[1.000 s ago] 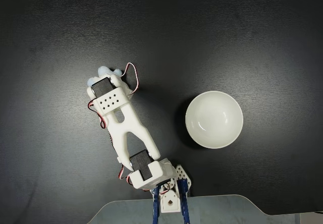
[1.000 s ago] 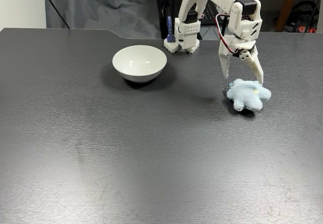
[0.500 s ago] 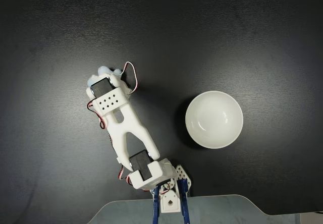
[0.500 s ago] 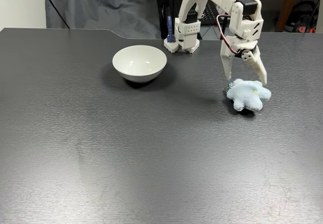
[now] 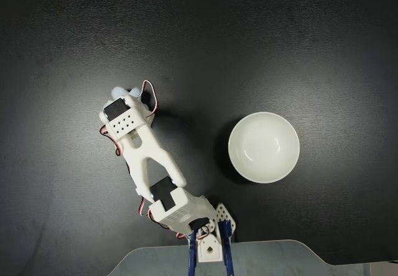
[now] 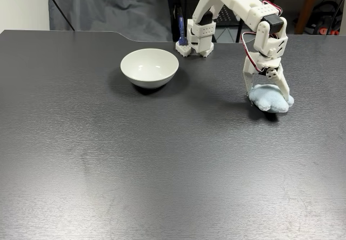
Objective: Grasp a skyblue doll and put it in the white bowl.
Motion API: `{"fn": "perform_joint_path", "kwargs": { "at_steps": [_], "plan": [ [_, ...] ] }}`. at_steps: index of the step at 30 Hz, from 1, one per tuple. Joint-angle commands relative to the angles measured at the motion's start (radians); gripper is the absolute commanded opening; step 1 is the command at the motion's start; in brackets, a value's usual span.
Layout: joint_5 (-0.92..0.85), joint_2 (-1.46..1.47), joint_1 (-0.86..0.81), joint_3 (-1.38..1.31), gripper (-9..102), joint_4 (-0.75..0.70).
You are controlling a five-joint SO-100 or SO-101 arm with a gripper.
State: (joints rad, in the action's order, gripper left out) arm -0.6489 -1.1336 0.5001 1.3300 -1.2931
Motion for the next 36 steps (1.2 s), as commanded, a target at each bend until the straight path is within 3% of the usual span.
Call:
{"fn": "perform_joint_path", "kwargs": {
  "at_steps": [1, 7, 16, 19, 23, 24, 27, 30, 36],
  "plan": [
    [0.003, -0.009, 0.014, -0.064, 47, 0.011],
    [0.003, 0.054, 0.014, -0.064, 46, 0.098],
    [0.005, 0.058, 0.014, -0.063, 43, 0.106],
    [0.005, 0.057, 0.014, -0.063, 29, 0.106],
    [0.005, 0.048, 0.005, -0.063, -2, 0.106],
    [0.005, 0.046, 0.003, -0.064, -4, 0.106],
    [0.005, 0.046, 0.002, -0.063, 3, 0.106],
    [0.005, 0.029, 0.002, -0.072, 0, 0.106],
    [0.081, -0.313, 0.012, -0.161, -1, 0.089]
  ]
}}
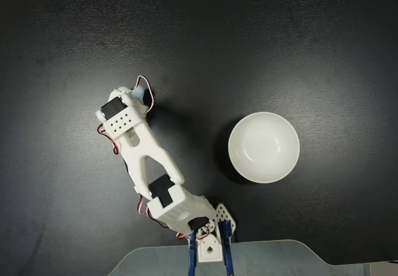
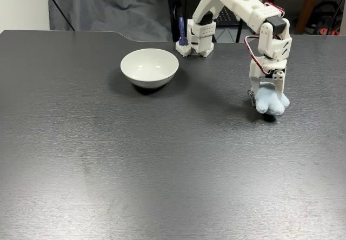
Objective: Grasp a skyblue doll and put it in the white bowl.
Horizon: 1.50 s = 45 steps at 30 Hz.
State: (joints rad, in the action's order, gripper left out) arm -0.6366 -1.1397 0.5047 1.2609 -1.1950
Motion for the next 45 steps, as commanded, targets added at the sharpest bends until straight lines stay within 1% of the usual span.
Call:
{"fn": "perform_joint_path", "kwargs": {
  "at_steps": [1, 4, 7, 9, 12, 17, 19, 24, 27, 30, 31, 39, 41, 45],
  "plan": [
    [0.100, -0.350, 0.011, -0.092, -1, -0.011],
    [0.199, -0.446, 0.011, -0.083, -1, -0.051],
    [0.267, -0.537, -0.014, -0.083, -1, -0.189],
    [0.276, -0.612, -0.077, -0.081, -1, -0.295],
    [0.278, -0.686, -0.295, -0.081, -1, -0.385],
    [0.262, -0.693, -0.730, -0.081, -1, -0.403],
    [0.262, -0.693, -0.864, -0.081, -1, -0.403],
    [0.261, -0.706, -1.078, -0.078, -1, -0.411],
    [0.259, -0.706, -1.178, -0.078, -1, -0.465],
    [0.259, -0.706, -1.229, -0.078, -1, -0.568],
    [0.259, -0.707, -1.235, -0.078, -1, -0.578],
    [0.259, -0.787, -1.224, -0.064, -1, -0.578],
    [0.259, -0.833, -1.223, -0.011, -1, -0.578],
    [0.259, -0.939, -1.223, 0.195, -1, -0.577]
  ]
}}
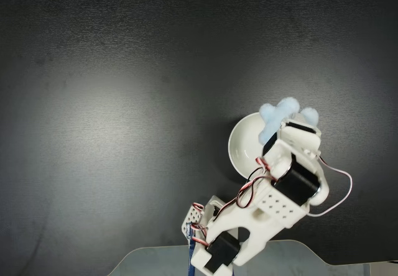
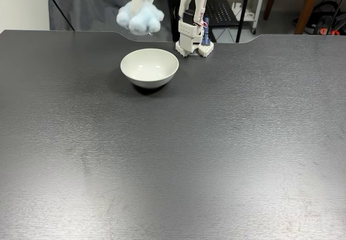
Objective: Grasp a skyblue doll and put it in the white bowl.
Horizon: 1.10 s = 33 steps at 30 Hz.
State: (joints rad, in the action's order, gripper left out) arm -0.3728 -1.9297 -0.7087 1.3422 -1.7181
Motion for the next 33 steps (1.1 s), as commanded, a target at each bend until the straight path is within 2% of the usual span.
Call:
{"fn": "perform_joint_path", "kwargs": {
  "at_steps": [1, 6, 12, 19, 26, 33],
  "plan": [
    [-0.005, -0.178, -0.009, 0.167, -1, -0.054],
    [-0.005, -0.245, -0.009, 0.362, -1, -0.054],
    [-0.002, -0.235, -0.008, 0.437, -1, -0.044],
    [-0.002, -0.232, -0.008, 0.537, -1, 0.098],
    [-0.002, -0.232, -0.009, 0.588, -1, 0.112],
    [-0.005, -0.232, -0.009, 0.588, 8, 0.104]
  ]
}}
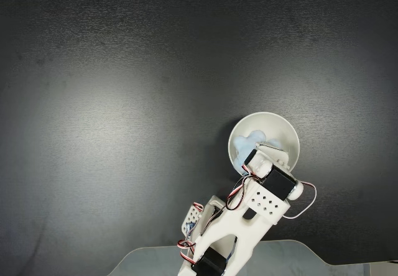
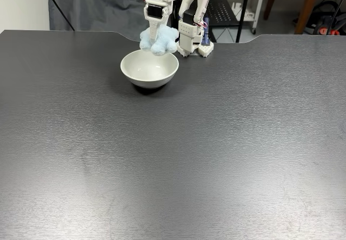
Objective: Grasp a skyblue doll and put it in the white bowl.
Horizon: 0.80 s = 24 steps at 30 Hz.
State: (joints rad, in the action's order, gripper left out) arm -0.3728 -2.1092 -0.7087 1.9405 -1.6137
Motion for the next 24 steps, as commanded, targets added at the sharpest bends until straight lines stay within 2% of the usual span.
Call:
{"fn": "perform_joint_path", "kwargs": {
  "at_steps": [1, 9, 13, 24],
  "plan": [
    [-0.005, -0.052, -0.009, -0.011, 11, -0.002],
    [-0.005, -0.052, -0.009, -0.011, 40, -0.005],
    [-0.003, -0.052, -0.009, -0.011, 50, -0.005],
    [-0.003, -0.052, -0.012, -0.011, 52, -0.005]
  ]
}}
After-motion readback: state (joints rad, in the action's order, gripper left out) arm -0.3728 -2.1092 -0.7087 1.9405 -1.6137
